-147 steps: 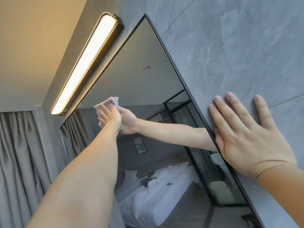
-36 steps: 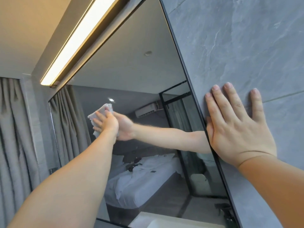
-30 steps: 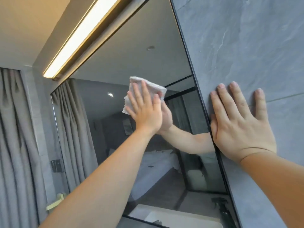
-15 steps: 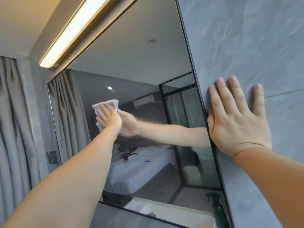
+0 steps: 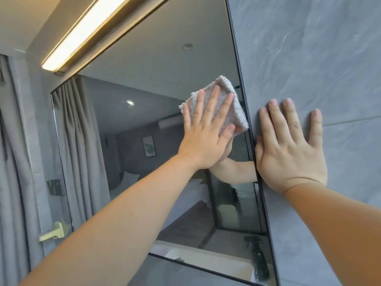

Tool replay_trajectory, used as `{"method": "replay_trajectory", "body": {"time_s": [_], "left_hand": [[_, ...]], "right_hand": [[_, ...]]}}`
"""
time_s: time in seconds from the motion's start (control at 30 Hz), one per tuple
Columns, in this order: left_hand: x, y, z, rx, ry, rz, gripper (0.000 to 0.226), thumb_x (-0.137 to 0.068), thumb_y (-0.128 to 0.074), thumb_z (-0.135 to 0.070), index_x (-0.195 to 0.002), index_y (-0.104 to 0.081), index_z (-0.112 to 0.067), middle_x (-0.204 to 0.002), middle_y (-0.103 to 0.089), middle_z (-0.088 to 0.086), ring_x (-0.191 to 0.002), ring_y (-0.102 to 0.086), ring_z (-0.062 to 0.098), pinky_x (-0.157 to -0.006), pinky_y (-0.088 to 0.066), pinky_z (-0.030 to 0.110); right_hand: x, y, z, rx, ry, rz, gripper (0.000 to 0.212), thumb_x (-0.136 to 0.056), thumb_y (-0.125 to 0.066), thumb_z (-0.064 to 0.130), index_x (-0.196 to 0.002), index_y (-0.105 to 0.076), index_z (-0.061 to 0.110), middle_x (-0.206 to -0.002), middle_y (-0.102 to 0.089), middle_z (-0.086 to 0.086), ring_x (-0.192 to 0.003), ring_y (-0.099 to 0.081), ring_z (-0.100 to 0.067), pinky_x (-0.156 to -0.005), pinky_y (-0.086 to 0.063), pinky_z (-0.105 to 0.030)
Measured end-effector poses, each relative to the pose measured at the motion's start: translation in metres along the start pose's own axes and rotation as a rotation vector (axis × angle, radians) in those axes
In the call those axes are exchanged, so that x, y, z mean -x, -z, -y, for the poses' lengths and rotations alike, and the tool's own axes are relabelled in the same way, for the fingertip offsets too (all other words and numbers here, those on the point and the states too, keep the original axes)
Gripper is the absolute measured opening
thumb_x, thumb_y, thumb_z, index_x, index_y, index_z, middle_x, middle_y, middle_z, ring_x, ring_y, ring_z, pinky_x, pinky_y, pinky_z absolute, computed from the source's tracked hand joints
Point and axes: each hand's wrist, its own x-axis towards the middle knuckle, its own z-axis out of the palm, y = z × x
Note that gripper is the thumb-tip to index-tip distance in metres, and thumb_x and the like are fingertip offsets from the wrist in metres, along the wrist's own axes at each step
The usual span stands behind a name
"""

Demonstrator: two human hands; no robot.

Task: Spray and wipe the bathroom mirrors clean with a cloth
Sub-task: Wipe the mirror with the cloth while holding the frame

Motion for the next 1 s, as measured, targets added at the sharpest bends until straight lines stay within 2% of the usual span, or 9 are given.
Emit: {"method": "replay_trajectory", "body": {"time_s": [0.07,0.23,0.37,0.43,0.57,0.63,0.7,0.87,1.0], "left_hand": [[-0.003,-0.004,0.037,-0.004,0.185,-0.039,0.061,-0.107,-0.012,-0.051,-0.163,0.006,-0.033,-0.171,0.016,-0.003,-0.157,0.017,0.024,-0.125,0.008,0.058],[0.022,-0.018,0.145,0.223,0.962,-0.041,0.062,-0.108,-0.013,-0.052,-0.162,0.011,-0.032,-0.17,0.017,-0.003,-0.157,0.016,0.019,-0.126,0.01,0.049],[0.023,-0.013,0.132,0.262,1.111,-0.04,0.062,-0.107,-0.012,-0.052,-0.163,0.007,-0.032,-0.171,0.014,-0.003,-0.158,0.014,0.02,-0.126,0.009,0.05],[0.019,-0.012,0.103,0.22,1.035,-0.037,0.061,-0.108,-0.014,-0.051,-0.162,0.01,-0.034,-0.171,0.016,-0.002,-0.157,0.015,0.022,-0.126,0.01,0.051],[0.033,-0.018,0.01,0.047,0.44,-0.012,0.066,-0.103,0.001,-0.056,-0.161,0.016,-0.028,-0.17,0.02,0.005,-0.156,0.019,0.029,-0.123,0.005,0.063],[0.039,-0.016,-0.035,0.053,0.213,0.06,0.067,-0.104,-0.005,-0.056,-0.162,0.012,-0.028,-0.169,0.022,0.004,-0.155,0.023,0.031,-0.121,0.009,0.066],[0.044,-0.011,-0.055,0.053,0.125,0.101,0.068,-0.105,-0.015,-0.055,-0.163,0.007,-0.029,-0.17,0.02,0.003,-0.154,0.026,0.031,-0.12,0.009,0.068],[0.047,-0.02,-0.017,0.034,0.104,0.04,0.064,-0.107,-0.016,-0.056,-0.162,0.008,-0.035,-0.169,0.021,-0.004,-0.156,0.022,0.028,-0.121,0.008,0.067],[0.064,-0.035,0.079,0.087,0.625,-0.017,0.064,-0.098,0.003,-0.064,-0.152,0.024,-0.038,-0.17,0.016,-0.003,-0.158,0.012,0.022,-0.125,0.003,0.056]], "right_hand": [[-0.001,0.0,0.0,0.005,-0.001,-0.002,0.061,-0.105,-0.032,0.027,-0.163,-0.025,0.008,-0.171,-0.024,-0.009,-0.16,-0.014,-0.03,-0.126,0.004,-0.062],[0.0,-0.003,-0.001,0.009,0.012,-0.009,0.064,-0.103,-0.033,0.029,-0.163,-0.025,0.007,-0.171,-0.023,-0.01,-0.16,-0.013,-0.031,-0.125,0.01,-0.06],[-0.001,-0.003,-0.002,0.011,0.012,-0.008,0.064,-0.103,-0.031,0.029,-0.163,-0.024,0.008,-0.171,-0.022,-0.01,-0.16,-0.012,-0.031,-0.125,0.011,-0.059],[-0.001,-0.002,-0.001,0.007,0.009,-0.002,0.064,-0.103,-0.031,0.029,-0.163,-0.025,0.008,-0.172,-0.022,-0.01,-0.16,-0.011,-0.031,-0.125,0.01,-0.06],[-0.001,0.0,0.0,-0.009,0.003,0.023,0.064,-0.103,-0.03,0.029,-0.163,-0.025,0.008,-0.172,-0.022,-0.01,-0.16,-0.011,-0.031,-0.124,0.01,-0.061],[-0.002,0.001,-0.001,-0.018,0.008,0.041,0.065,-0.103,-0.031,0.032,-0.163,-0.024,0.009,-0.172,-0.021,-0.01,-0.16,-0.01,-0.031,-0.124,0.013,-0.059],[-0.002,0.002,-0.003,-0.005,0.017,0.062,0.067,-0.102,-0.031,0.036,-0.163,-0.023,0.009,-0.172,-0.019,-0.01,-0.16,-0.008,-0.031,-0.123,0.015,-0.056],[-0.001,0.0,-0.001,-0.009,-0.009,0.035,0.06,-0.108,-0.03,0.03,-0.163,-0.023,0.011,-0.172,-0.021,-0.009,-0.16,-0.01,-0.031,-0.125,0.005,-0.063],[0.0,-0.001,-0.001,-0.021,-0.004,0.028,0.06,-0.107,-0.03,0.028,-0.163,-0.023,0.01,-0.172,-0.021,-0.008,-0.16,-0.009,-0.03,-0.125,0.004,-0.064]]}}
